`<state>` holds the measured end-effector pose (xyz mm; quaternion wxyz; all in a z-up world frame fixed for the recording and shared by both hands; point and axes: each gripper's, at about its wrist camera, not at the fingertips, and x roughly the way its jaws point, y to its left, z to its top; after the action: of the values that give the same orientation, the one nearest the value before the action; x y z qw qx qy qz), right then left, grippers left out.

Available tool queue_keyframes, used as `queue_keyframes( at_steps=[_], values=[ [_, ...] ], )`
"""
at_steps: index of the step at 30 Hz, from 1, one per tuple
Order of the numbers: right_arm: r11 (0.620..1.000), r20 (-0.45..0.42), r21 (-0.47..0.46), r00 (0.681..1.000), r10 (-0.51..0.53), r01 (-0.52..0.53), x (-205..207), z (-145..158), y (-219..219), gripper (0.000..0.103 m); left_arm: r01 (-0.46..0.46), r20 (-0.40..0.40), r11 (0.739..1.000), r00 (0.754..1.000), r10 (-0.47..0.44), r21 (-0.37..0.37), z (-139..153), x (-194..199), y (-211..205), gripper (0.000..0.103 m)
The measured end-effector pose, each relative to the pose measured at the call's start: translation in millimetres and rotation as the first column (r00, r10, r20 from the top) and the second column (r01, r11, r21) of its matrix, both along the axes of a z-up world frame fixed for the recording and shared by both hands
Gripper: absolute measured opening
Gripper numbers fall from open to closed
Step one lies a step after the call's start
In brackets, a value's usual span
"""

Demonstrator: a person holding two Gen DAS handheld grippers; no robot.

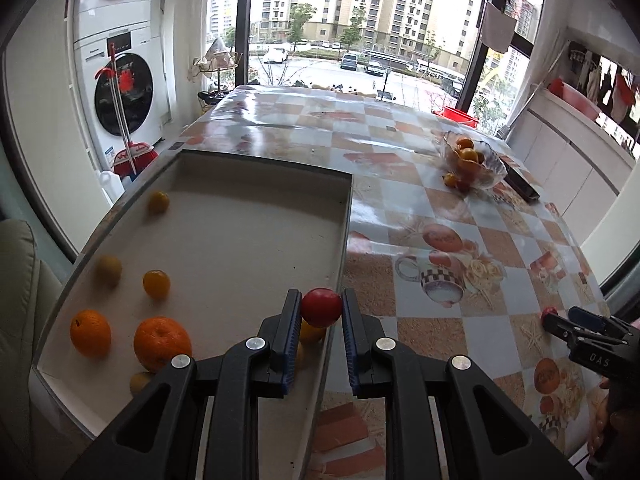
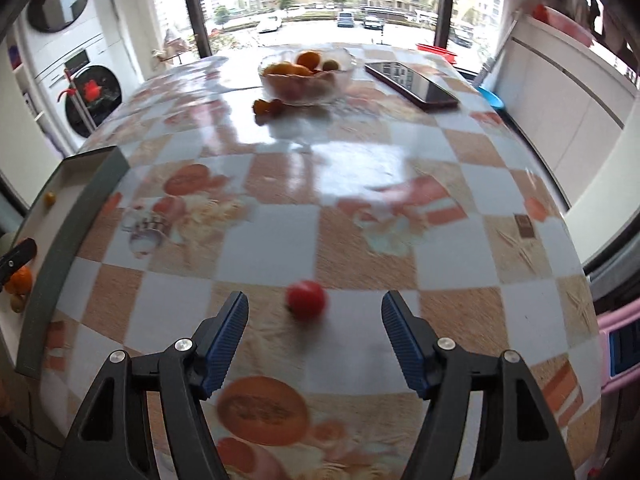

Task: Organize fruits
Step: 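Carry both red tomatoes over the white tray and open both tools to release them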

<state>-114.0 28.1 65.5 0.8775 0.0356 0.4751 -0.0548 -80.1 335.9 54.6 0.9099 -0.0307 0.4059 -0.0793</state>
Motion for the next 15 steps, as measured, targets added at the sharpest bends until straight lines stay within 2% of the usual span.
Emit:
queue_keyframes(
  at_steps=[3,4,8,11,12,13,15],
  values=[
    [1.0,-0.007,0.019,1.0,-0.015,0.015,3.5,-5.7,-6.0,0.072,0.003,-0.011,1.0,1.0,-0.003,0.003,-2.9,1.3,-0.7,0.021],
    [0.999,-0.007,0.028,1.0,-0.017,0.017,5.2,-7.2,-7.7,0.068,-0.001,-0.017,1.0,1.0,0.001,0.004,-3.9,2.7,-0.8,0.021],
    [1.0,-0.002,0.023,1.0,0.021,-0.021,17.1,-12.6,5.7,0.063,-0.009,-0.019,1.0,1.0,0.01,0.013,-4.7,2.4,1.2,0.021],
    [0.998,-0.014,-0.039,0.999,0.044,-0.044,22.0,-14.6,23.0,0.045,-0.01,-0.025,1.0,1.0,0.011,0.018,-6.0,1.7,1.0,0.021],
    [0.998,-0.018,-0.046,0.999,0.051,-0.052,22.3,-14.2,26.5,0.032,-0.011,-0.028,1.0,1.0,0.012,0.02,-6.3,2.0,0.9,0.021],
    [0.997,-0.024,-0.039,0.998,0.059,-0.06,22.7,-13.4,29.5,0.023,-0.014,-0.031,1.0,0.999,0.014,0.021,-7.1,2.4,1.0,0.021],
    [0.998,-0.031,-0.041,0.998,0.05,-0.052,20.8,-13.1,32.8,0.023,-0.02,-0.04,1.0,0.999,0.021,0.022,-8.7,3.4,2.4,0.021]
  ],
)
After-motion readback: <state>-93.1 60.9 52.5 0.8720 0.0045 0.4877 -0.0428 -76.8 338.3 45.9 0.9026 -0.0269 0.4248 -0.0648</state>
